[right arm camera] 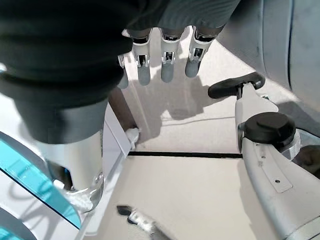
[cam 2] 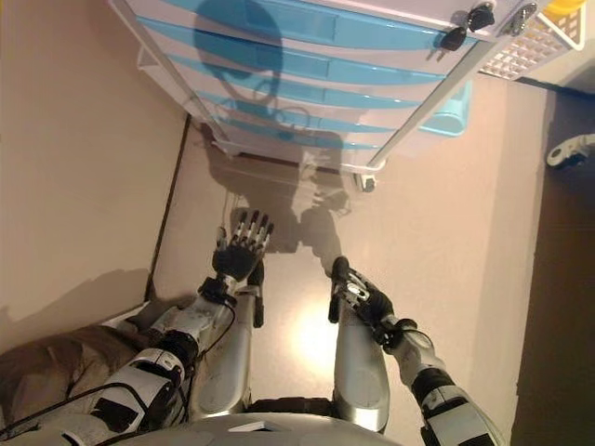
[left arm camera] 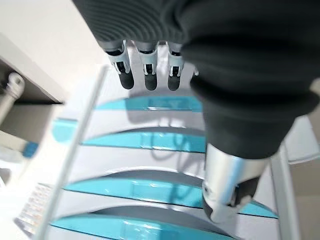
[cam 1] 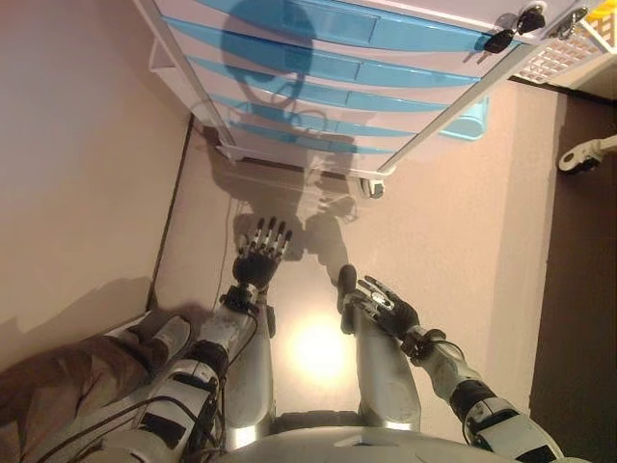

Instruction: Open the drawer and pick up the medicine

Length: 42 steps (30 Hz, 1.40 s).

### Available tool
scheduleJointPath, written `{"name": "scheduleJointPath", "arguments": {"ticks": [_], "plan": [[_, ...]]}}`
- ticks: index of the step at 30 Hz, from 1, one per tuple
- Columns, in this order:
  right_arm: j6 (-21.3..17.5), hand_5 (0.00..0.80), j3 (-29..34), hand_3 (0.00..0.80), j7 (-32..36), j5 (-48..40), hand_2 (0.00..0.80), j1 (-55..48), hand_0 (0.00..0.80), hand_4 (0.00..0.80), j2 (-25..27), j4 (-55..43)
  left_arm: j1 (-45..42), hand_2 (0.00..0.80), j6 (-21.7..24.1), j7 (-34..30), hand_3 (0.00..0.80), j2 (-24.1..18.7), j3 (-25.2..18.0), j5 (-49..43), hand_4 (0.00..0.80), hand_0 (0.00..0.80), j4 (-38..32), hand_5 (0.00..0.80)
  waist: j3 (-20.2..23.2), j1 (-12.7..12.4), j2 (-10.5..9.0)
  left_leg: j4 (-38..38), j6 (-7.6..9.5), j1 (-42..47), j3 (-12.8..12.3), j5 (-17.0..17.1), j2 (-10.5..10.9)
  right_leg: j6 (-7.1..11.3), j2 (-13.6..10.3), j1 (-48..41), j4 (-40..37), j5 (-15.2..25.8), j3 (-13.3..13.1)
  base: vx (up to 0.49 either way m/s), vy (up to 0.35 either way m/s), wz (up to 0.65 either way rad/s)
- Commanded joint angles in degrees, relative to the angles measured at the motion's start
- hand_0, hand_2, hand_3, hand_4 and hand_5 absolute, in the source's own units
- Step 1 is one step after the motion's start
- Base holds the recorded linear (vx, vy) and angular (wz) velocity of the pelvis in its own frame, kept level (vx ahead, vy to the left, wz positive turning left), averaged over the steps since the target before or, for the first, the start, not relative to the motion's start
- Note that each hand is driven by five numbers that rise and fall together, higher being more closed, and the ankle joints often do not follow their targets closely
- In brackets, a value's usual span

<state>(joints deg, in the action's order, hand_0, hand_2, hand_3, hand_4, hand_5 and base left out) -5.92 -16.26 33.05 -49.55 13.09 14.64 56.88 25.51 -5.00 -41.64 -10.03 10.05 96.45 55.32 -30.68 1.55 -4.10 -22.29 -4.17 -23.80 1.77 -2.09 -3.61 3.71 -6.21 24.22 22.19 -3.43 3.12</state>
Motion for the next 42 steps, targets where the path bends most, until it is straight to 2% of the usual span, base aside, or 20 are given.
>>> {"name": "scheduleJointPath", "arguments": {"ticks": [1, 8, 20, 21, 27, 36, 40, 41, 42], "plan": [[2.81, 0.000, -3.92, 0.000, 0.86, -0.88, 0.000, -4.58, 0.000, 0.000, 1.01, -2.74, 2.79, 0.000, -0.63, 1.17, 0.000, 0.08, -2.68, 3.78, 0.000, 0.000, -4.23, 0.000, 0.89, 1.55, -0.76, -1.26, 3.55, -2.61, -2.47, -1.35, 3.31, 0.49, 2.68, 3.01, 1.69, 1.79, 0.79, 0.030, 0.034, -0.07], [3.74, 0.000, -5.63, 0.000, 0.81, -1.45, 0.000, -4.90, 0.000, 0.000, 2.48, -3.87, 11.56, 0.000, 0.12, 4.35, 0.000, -4.65, -4.42, 7.20, 0.000, 0.000, -4.74, 0.000, 0.89, 3.44, -1.53, -2.27, 3.23, -3.43, -3.72, -1.82, 2.70, 0.55, 2.74, 3.53, 0.24, 2.81, -0.28, 0.029, 0.021, -0.06], [1.40, 0.000, -9.33, 0.000, 2.19, -3.58, 0.000, -7.53, 0.000, 0.000, 3.98, -5.14, 26.49, 0.000, 6.74, 14.84, 0.000, -11.57, -1.95, 9.40, 0.000, 0.000, -10.43, 0.000, 0.89, 5.79, -3.01, -2.93, 3.00, -4.80, -6.10, -2.75, 1.60, 0.70, 2.66, 3.75, -3.99, 5.42, -0.93, 0.017, -0.006, -0.05], [1.11, 0.000, -9.73, 0.000, 2.38, -3.92, 0.000, -7.74, 0.000, 0.000, 4.11, -5.12, 27.47, 0.000, 7.28, 15.71, 0.000, -12.04, -1.62, 9.31, 0.000, 0.000, -10.63, 0.000, 0.89, 5.81, -2.84, -3.22, 2.76, -4.04, -5.64, -4.58, 1.47, 1.02, 2.95, 3.07, -3.74, 4.05, -1.22, 0.103, -0.002, -0.02], [0.25, 0.000, -10.66, 0.000, 3.49, -4.73, 0.000, -8.24, 0.000, 0.000, 4.29, -4.30, 31.86, 0.000, 8.08, 18.24, 0.000, -14.39, -0.91, 8.69, 0.000, 0.000, -11.08, 0.000, 0.89, 6.19, -3.15, -3.73, 2.71, -4.28, -6.00, -5.05, 1.39, 0.82, 3.11, 2.77, -4.68, 4.49, -1.51, 0.030, -0.011, -0.05], [-0.04, 0.000, -11.59, 0.000, 4.14, -5.81, 0.000, -8.20, 0.000, 0.000, 4.36, -3.57, 36.02, 0.000, 10.13, 17.53, 0.000, -16.34, -0.04, 9.96, 0.000, 0.000, -13.78, 0.000, 0.89, 6.06, -3.46, -3.02, 2.50, -3.40, -6.31, -5.14, 1.34, 0.65, 3.21, 1.35, -6.34, 4.86, -1.55, 0.004, -0.007, -0.02], [-0.46, 0.000, -11.90, 0.000, 4.81, -6.42, 0.000, -8.23, 0.000, 0.000, 4.53, -2.98, 37.22, 0.000, 11.99, 13.12, 0.000, -17.11, 0.22, 10.13, 0.000, 0.000, -16.14, 0.000, 0.89, 5.91, -3.51, -2.84, 2.39, -3.14, -6.47, -5.16, 1.14, 0.65, 3.16, 0.95, -6.81, 5.08, -1.49, -0.024, -0.017, -0.02], [-0.58, 0.000, -11.96, 0.000, 4.94, -6.63, 0.000, -8.27, 0.000, 0.000, 4.63, -2.93, 37.28, 0.000, 12.58, 12.71, 0.000, -17.08, 0.17, 9.40, 0.000, 0.000, -17.23, 0.000, 0.89, 5.98, -3.78, -2.45, 2.54, -3.92, -7.09, -3.44, 1.25, 0.32, 2.88, 1.60, -7.37, 6.49, -1.28, -0.098, -0.038, 0.00], [-0.71, 0.000, -11.84, 0.000, 5.24, -6.70, 0.000, -8.32, 0.000, 0.000, 4.76, -2.79, 37.36, 0.571, 13.29, 12.06, 0.571, -17.28, 0.28, 9.00, 0.571, 0.571, -18.75, 0.571, 0.89, 5.85, -3.74, -2.05, 2.53, -3.70, -7.04, -3.36, 1.30, 0.31, 2.86, 1.33, -7.70, 6.55, -1.20, -0.101, -0.035, 0.01]]}}
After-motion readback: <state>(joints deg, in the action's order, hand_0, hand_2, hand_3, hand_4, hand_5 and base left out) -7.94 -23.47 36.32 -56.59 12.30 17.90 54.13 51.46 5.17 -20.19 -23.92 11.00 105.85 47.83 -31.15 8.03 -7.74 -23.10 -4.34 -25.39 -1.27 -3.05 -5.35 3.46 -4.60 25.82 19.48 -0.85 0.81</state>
